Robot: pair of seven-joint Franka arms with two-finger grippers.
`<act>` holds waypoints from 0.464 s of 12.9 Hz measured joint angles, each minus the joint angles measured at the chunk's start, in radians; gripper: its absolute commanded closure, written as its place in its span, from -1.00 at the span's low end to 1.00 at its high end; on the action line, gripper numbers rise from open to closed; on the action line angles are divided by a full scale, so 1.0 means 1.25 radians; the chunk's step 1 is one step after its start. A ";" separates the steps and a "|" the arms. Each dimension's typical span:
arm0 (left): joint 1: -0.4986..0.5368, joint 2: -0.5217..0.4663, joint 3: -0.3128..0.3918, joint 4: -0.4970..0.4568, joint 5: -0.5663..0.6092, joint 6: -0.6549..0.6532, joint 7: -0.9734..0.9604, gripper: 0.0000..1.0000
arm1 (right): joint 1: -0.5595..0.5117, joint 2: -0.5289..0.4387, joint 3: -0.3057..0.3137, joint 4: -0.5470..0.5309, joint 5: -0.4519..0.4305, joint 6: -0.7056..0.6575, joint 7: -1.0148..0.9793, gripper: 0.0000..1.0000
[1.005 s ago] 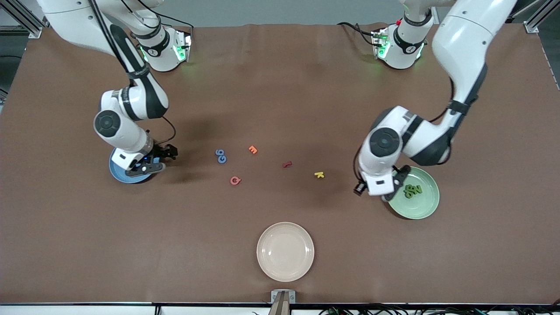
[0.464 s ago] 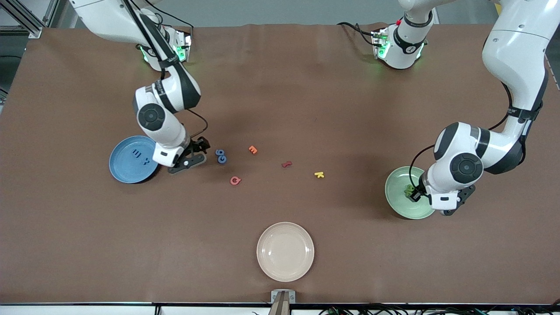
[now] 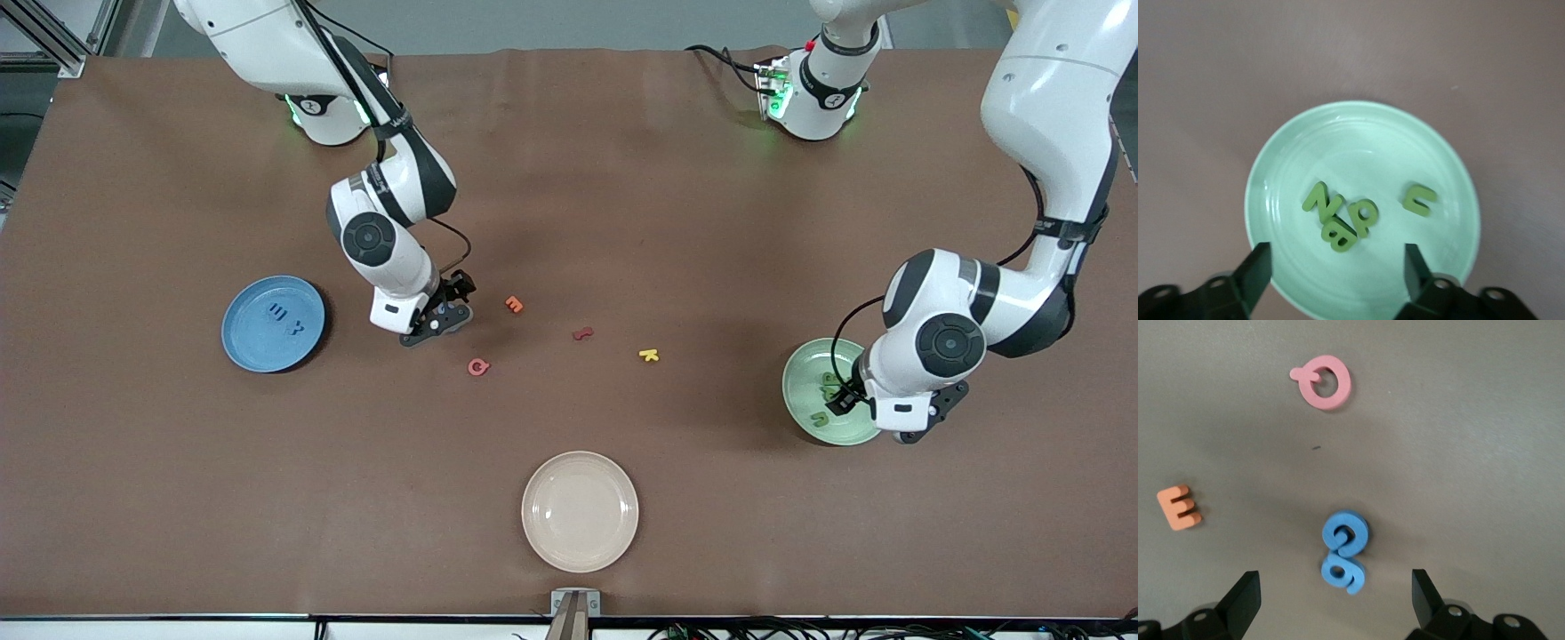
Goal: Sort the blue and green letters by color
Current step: 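Carry the green letter to the green plate and release it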
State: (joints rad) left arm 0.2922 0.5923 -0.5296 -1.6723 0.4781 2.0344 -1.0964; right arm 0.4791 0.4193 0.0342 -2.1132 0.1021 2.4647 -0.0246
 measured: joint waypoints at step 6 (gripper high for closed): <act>0.002 -0.111 -0.095 0.170 -0.056 -0.218 0.166 -1.00 | 0.000 0.054 -0.004 0.042 0.000 0.001 0.000 -0.67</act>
State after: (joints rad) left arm 0.2949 0.4535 -0.6489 -1.4598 0.4084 1.7614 -0.8883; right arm 0.4794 0.4867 0.0288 -2.0605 0.1022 2.4658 -0.0250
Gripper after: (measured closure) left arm 0.000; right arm 0.101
